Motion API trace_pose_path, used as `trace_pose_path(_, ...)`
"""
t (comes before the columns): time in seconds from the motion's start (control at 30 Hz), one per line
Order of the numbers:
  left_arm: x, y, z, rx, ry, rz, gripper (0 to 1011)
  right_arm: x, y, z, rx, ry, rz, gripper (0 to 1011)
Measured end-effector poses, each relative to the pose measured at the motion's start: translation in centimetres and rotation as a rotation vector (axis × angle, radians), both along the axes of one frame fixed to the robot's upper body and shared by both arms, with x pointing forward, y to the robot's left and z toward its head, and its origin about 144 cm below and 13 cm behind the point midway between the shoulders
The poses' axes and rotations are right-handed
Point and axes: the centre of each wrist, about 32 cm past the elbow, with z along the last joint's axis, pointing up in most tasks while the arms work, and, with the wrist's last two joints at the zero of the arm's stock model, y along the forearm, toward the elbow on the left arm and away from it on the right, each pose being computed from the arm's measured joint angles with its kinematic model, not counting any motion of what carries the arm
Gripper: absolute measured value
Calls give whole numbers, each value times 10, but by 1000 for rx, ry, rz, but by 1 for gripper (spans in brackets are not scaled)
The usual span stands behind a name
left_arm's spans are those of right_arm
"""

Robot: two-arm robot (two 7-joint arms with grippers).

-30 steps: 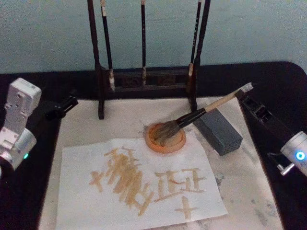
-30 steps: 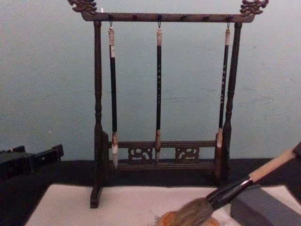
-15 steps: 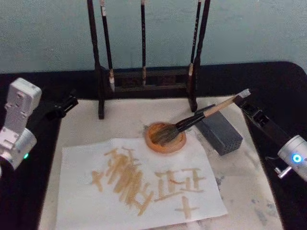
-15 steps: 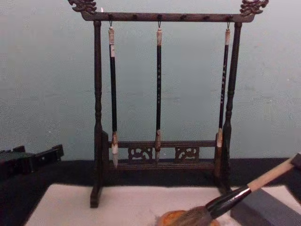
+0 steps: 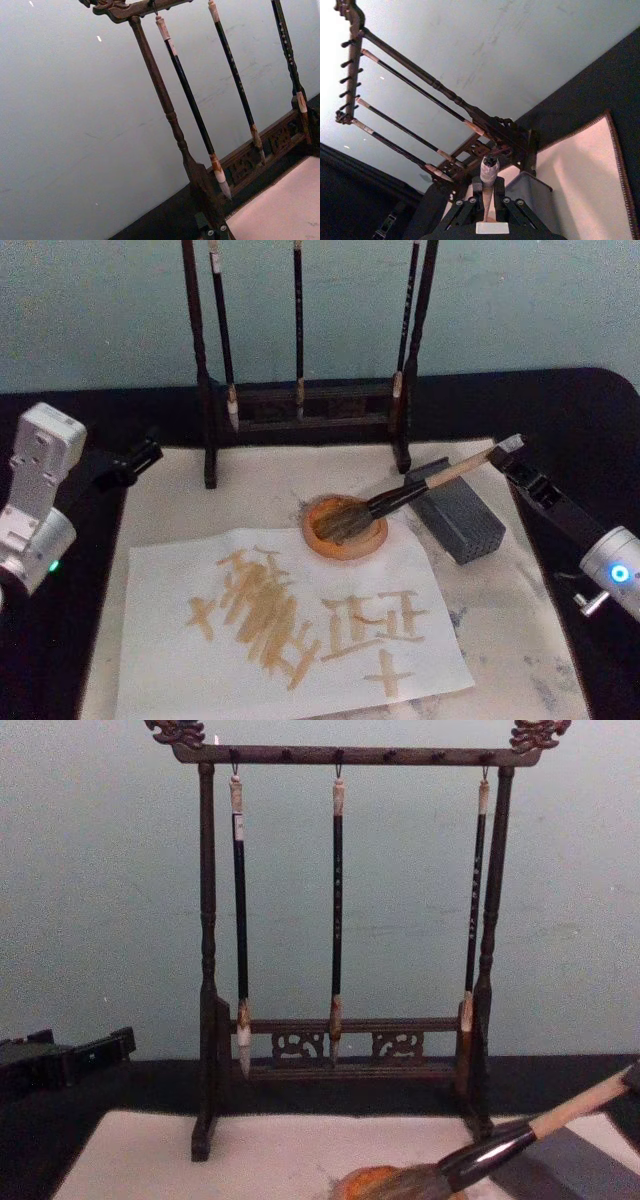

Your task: Pick up the brush from the inkstone, write on the paper, then place the brush back to its original position.

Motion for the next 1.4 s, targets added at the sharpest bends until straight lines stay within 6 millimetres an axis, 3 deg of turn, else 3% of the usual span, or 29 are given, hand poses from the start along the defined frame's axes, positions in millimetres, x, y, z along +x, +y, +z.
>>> trace_pose_path(0.63, 0, 0, 0, 0, 0, 0, 1000, 1, 0, 0, -8, 20, -2, 131)
trace_pose_path(0.73, 0, 0, 0, 0, 0, 0, 1002, 1, 0, 0, -8, 20, -2, 184)
trace_pose_path(1.4, 0, 0, 0, 0, 0, 0, 1002, -3, 0, 6, -65, 48, -38, 860)
